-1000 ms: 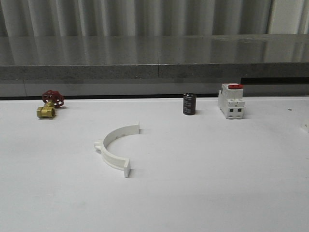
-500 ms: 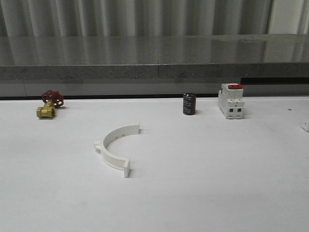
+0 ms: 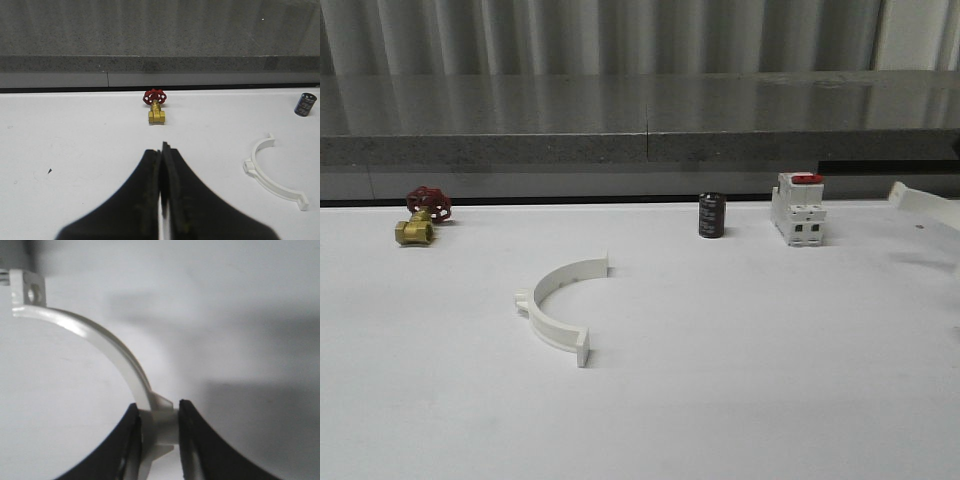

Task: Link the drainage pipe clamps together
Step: 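Close the right gripper on the clamp's middle tab and lift it, then carry the clamp over and lower it against the placed half, closing the ring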

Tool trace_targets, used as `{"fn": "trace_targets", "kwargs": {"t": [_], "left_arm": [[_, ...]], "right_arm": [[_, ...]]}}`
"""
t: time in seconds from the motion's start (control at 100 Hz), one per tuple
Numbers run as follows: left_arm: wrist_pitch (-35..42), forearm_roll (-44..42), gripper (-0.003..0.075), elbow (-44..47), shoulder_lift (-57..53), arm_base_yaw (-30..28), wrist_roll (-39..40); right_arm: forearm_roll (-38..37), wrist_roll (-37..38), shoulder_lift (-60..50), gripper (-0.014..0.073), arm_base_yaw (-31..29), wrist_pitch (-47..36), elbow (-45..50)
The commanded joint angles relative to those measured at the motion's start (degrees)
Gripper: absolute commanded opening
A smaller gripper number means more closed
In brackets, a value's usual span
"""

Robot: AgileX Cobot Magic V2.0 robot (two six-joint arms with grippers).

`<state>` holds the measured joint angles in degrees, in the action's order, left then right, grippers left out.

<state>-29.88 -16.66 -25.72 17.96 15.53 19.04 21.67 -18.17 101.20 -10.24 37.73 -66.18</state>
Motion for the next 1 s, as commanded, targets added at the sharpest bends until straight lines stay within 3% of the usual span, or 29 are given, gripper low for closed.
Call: {"fn": "trace_targets", "kwargs": {"t": [0.0, 0.25, 0.43, 0.56, 0.65, 0.75, 0.99], "left_arm": [[3.9, -0.5, -0.0021, -1.5, 0.5, -0.2, 0.1], [4.0, -0.5, -0.0021, -1.5, 0.5, -0.2, 0.1], [4.0, -0.5, -0.0021, -1.5, 0.5, -0.2, 0.1], [4.1, -0.5, -0.0021, -1.5, 0.5, -0.2, 0.1], [4.1, -0.5, -0.0021, -1.5, 0.5, -0.2, 0.1], [4.1, -0.5, -0.0021, -1.5, 0.5, -0.2, 0.1], [4.1, -0.5, -0.0021, -1.5, 0.5, -0.2, 0.1]], "right_arm": [[0.8, 5.2, -5.6, 0.0050, 4.2, 0.3, -1.8], [-7.1, 20.3, -8.2, 0.0050, 21.1, -1.1, -1.8], [-23.3, 42.1, -6.7, 0.0050, 32.2, -0.7, -3.2], [-38.1, 60.7, -4.4, 0.0050, 38.5, 4.4, -6.8], [-45.0, 69.5, -2.0, 0.0050, 41.3, 8.9, -9.3], [-47.1, 73.2, 0.5, 0.0050, 44.0, 9.6, -11.8], [-46.1, 74.1, 6.6, 0.0050, 48.0, 9.1, -17.1]]}}
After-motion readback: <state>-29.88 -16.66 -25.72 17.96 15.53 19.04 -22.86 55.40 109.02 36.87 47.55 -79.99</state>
